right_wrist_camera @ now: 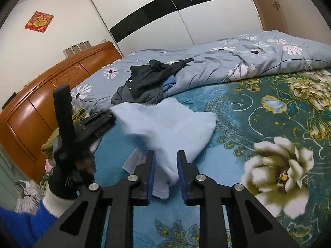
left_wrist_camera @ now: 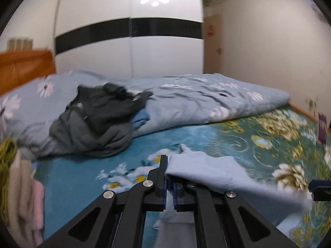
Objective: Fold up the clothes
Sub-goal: 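Grasp the sweatshirt edge with the left gripper while the right gripper holds it, then lift the sweatshirt with both grippers and shake it out in the air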
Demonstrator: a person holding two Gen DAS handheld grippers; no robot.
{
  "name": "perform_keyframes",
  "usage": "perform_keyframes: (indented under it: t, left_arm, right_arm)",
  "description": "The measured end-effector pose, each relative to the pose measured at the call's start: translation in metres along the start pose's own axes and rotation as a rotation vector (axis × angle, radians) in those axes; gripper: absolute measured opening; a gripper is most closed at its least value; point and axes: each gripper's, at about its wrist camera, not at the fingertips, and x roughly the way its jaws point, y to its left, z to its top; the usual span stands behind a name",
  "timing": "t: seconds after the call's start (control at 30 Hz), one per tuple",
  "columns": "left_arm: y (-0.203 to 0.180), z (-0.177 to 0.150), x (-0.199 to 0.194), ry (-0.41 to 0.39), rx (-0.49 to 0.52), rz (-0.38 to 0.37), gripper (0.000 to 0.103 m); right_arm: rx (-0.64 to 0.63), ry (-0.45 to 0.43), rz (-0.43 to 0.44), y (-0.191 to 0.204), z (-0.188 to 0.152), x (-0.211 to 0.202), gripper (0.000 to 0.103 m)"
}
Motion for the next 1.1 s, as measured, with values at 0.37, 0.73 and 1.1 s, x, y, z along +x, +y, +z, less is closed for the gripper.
perform_keyframes:
  t: [0.37, 0.73, 1.1]
  left_arm:
    - [0.034, -0.003, 0.000, 0.008, 0.011, 0.079, 0.004]
    - [0.037, 0.011, -0.024, -0.041, 0.019, 0.070, 0.004]
    - [0.019, 0.038, -0.069, -0.139, 0.081, 0.042, 0.004]
  right_arm:
    - [-0.072, 0.113, 0.028, 0.005, -0.011, 0.046, 0.023]
    - [-0.069, 0.094, 0.002, 0.031, -0.005, 0.074, 0.031]
    - [0.066, -0.034, -0.047, 0.020, 0.034, 0.037, 0.002]
